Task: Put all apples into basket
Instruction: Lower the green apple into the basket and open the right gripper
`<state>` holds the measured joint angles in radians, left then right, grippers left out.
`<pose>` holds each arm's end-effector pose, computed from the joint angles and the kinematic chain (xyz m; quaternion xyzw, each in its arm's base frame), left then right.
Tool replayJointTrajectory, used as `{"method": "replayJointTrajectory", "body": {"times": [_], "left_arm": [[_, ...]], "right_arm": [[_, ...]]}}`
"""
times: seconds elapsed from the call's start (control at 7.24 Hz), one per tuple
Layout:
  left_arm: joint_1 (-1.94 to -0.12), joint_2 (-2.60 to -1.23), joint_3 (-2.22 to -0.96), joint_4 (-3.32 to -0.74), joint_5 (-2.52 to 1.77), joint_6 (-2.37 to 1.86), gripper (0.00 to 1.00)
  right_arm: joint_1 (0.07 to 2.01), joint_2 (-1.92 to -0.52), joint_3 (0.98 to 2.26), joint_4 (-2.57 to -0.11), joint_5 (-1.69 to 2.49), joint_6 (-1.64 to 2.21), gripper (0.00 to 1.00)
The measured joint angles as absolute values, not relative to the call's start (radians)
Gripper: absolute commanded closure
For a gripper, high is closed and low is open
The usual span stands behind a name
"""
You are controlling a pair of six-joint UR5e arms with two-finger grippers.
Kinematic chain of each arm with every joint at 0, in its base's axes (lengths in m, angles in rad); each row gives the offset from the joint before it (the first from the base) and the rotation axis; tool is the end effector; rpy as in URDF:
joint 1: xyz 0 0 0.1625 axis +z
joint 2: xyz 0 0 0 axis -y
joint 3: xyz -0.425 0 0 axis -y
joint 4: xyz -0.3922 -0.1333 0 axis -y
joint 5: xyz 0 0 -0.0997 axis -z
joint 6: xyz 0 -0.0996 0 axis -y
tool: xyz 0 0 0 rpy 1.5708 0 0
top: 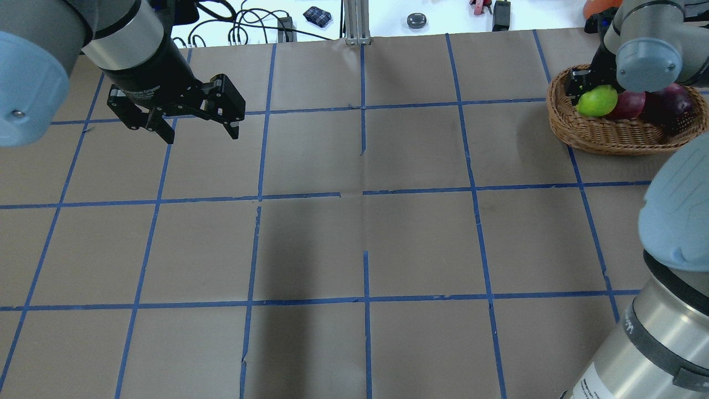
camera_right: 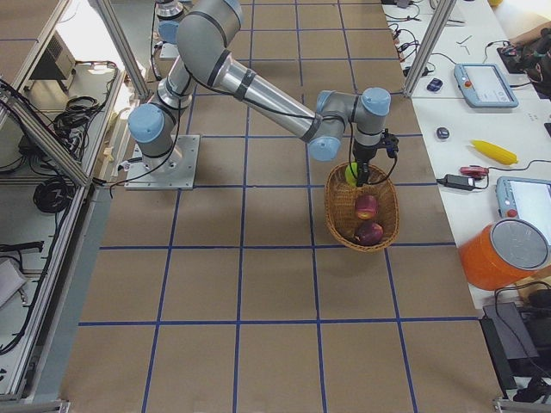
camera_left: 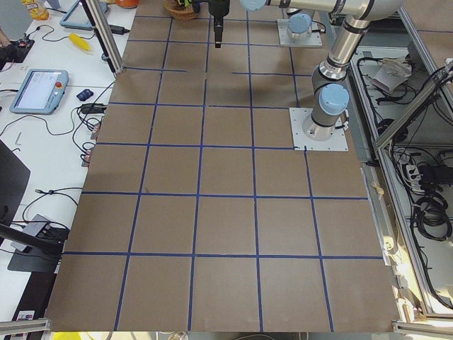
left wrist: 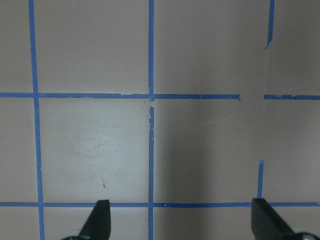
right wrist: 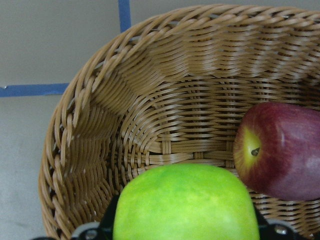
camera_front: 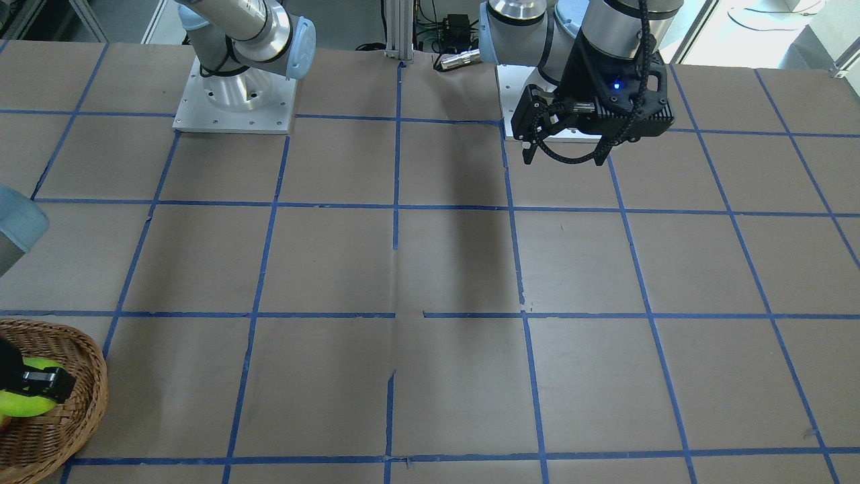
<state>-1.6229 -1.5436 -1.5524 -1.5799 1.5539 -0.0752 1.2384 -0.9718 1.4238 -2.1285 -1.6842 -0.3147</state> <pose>-0.1600 -0.4758 0.5093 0.0114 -0.9997 0.0177 0.0096 -0.1137 -0.7034 0.2543 -0.0118 -0.9969 0.0320 0.0704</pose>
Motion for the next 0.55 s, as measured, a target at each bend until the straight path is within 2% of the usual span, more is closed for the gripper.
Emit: {"method": "replayJointTrajectory", "body": {"times": [0.55], "left_arm": [[-1.623, -1.543, -1.552, -1.580, 1.554, -0.076, 0.00]], "right_arm": [[1.223, -1.028, 1.420, -2.052, -1.690, -0.396, 0.00]]}}
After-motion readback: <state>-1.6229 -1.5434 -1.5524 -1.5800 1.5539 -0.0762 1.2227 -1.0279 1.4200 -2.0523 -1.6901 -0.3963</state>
